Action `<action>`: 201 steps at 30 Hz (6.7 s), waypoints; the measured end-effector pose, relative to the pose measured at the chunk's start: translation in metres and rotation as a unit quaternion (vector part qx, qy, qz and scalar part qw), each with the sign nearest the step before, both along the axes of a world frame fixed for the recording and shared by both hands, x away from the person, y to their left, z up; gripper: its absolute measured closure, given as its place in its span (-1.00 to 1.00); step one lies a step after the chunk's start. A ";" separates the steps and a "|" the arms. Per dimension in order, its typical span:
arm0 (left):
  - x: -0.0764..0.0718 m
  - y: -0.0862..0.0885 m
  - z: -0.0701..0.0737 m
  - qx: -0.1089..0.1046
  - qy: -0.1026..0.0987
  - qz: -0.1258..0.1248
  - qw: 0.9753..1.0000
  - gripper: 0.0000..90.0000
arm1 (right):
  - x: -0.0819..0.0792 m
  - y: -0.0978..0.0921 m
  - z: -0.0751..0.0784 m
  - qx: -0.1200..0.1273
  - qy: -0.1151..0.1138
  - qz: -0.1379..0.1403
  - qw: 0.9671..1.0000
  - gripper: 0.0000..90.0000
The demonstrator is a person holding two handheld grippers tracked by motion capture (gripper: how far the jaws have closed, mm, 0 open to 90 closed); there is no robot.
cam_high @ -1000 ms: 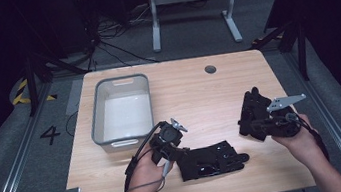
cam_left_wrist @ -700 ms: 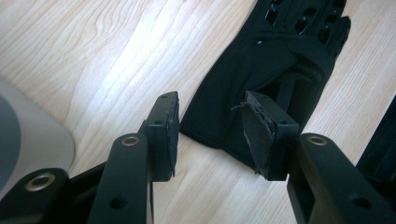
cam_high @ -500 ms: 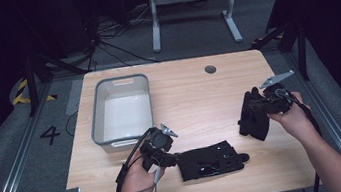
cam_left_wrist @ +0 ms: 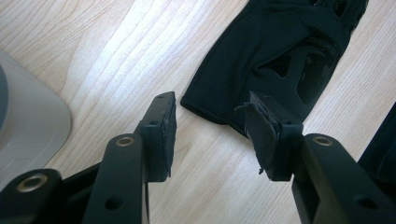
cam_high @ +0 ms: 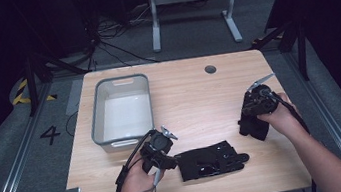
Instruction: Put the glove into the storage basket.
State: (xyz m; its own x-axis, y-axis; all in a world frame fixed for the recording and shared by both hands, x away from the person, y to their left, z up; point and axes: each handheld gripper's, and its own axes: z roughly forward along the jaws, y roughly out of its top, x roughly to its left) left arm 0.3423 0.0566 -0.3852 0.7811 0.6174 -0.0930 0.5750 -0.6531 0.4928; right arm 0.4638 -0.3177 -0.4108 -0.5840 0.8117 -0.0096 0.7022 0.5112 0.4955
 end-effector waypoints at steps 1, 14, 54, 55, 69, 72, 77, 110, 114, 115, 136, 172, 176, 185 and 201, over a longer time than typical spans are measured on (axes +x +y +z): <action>0.001 0.000 0.000 0.001 0.000 -0.001 1.000 0.19 | 0.003 0.002 -0.004 -0.010 0.004 -0.004 1.000 0.45; 0.002 -0.005 -0.001 0.003 0.000 -0.006 1.000 0.17 | 0.008 0.009 -0.019 -0.016 0.039 -0.012 0.999 0.20; 0.005 -0.021 0.000 -0.005 -0.003 -0.025 1.000 0.15 | -0.030 -0.003 0.038 0.057 -0.051 -0.015 0.997 0.85; 0.004 -0.023 0.000 -0.009 -0.004 -0.026 1.000 0.15 | -0.033 -0.003 0.042 0.061 -0.058 -0.015 0.996 0.85; -0.001 -0.045 0.012 -0.048 -0.004 -0.051 0.998 0.12 | -0.076 0.047 0.067 0.125 -0.109 0.058 0.984 0.85; -0.002 -0.050 0.014 -0.057 -0.003 -0.053 0.997 0.09 | -0.081 0.062 0.065 0.123 -0.109 0.076 0.983 0.84; -0.002 -0.054 0.016 -0.074 0.003 -0.052 0.996 0.05 | -0.086 0.085 0.062 0.130 -0.106 0.102 0.981 0.84; -0.002 -0.055 0.011 -0.028 -0.006 -0.048 0.998 0.86 | -0.098 0.132 0.047 0.137 -0.094 0.148 0.975 0.83; -0.002 -0.054 0.011 -0.023 -0.008 -0.043 0.999 0.89 | -0.099 0.134 0.047 0.137 -0.096 0.150 0.974 0.83; -0.003 -0.054 0.012 -0.021 -0.011 -0.041 0.999 0.89 | -0.099 0.134 0.048 0.137 -0.097 0.151 0.974 0.82; -0.001 -0.042 0.014 0.029 0.003 -0.058 0.998 0.89 | -0.105 0.123 0.054 0.148 -0.101 0.146 0.973 0.41; 0.009 -0.015 -0.013 0.018 0.067 -0.023 0.997 0.78 | 0.036 0.173 -0.018 0.012 0.009 0.102 0.995 0.40; 0.009 -0.010 -0.015 0.011 0.079 -0.019 0.997 0.60 | 0.038 0.174 -0.022 0.013 0.026 0.108 0.994 0.38; 0.005 -0.010 -0.020 0.009 0.105 -0.018 0.994 0.34 | 0.025 0.179 -0.015 0.015 0.037 0.136 0.990 0.35; 0.011 -0.018 -0.036 0.019 0.128 -0.009 0.992 0.23 | 0.022 0.181 -0.024 -0.006 0.049 0.156 0.986 0.73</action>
